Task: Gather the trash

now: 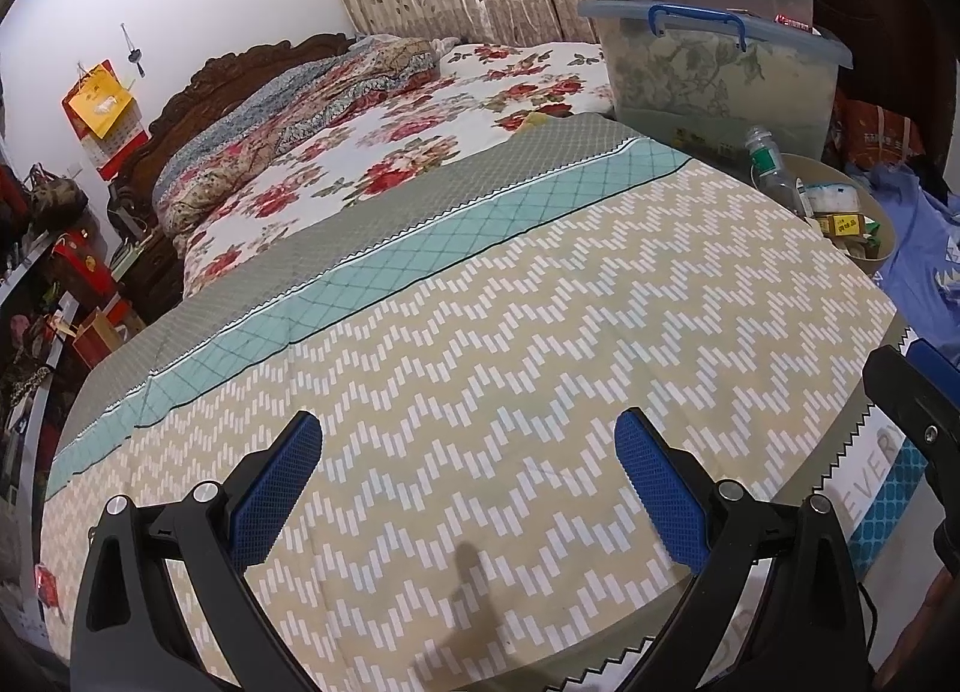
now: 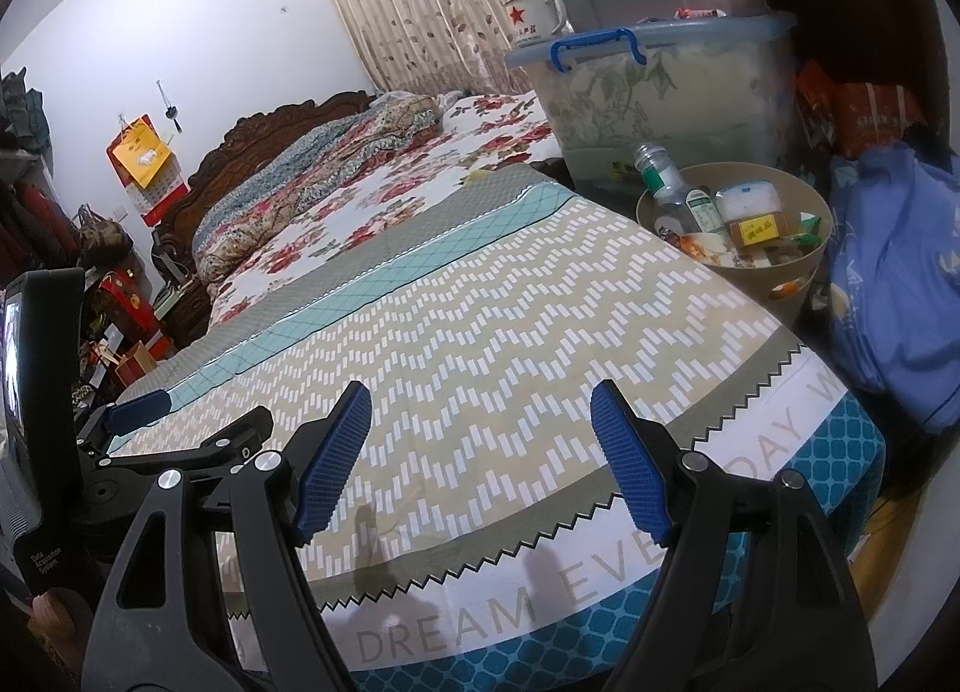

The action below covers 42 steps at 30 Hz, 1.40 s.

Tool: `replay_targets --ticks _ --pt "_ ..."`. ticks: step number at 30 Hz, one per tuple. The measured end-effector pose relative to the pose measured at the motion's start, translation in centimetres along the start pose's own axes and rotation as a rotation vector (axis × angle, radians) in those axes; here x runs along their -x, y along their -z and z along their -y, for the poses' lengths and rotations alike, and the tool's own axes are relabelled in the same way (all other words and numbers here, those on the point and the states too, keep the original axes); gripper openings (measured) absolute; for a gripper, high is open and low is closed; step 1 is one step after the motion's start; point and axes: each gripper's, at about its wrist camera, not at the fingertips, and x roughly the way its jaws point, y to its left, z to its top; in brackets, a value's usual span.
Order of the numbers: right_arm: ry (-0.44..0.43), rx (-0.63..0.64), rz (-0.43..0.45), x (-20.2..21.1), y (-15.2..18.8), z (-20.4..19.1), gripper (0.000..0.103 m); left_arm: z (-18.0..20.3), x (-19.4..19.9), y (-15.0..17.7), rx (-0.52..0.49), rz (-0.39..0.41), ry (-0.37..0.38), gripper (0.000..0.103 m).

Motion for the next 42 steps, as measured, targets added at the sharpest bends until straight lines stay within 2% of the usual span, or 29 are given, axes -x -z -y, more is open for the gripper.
replay_targets --ticks 42 --pt "0.000 0.000 -0.002 -0.04 -0.07 0.02 0.076 0.04 -0.25 0.22 0.001 -0.010 0.005 0.094"
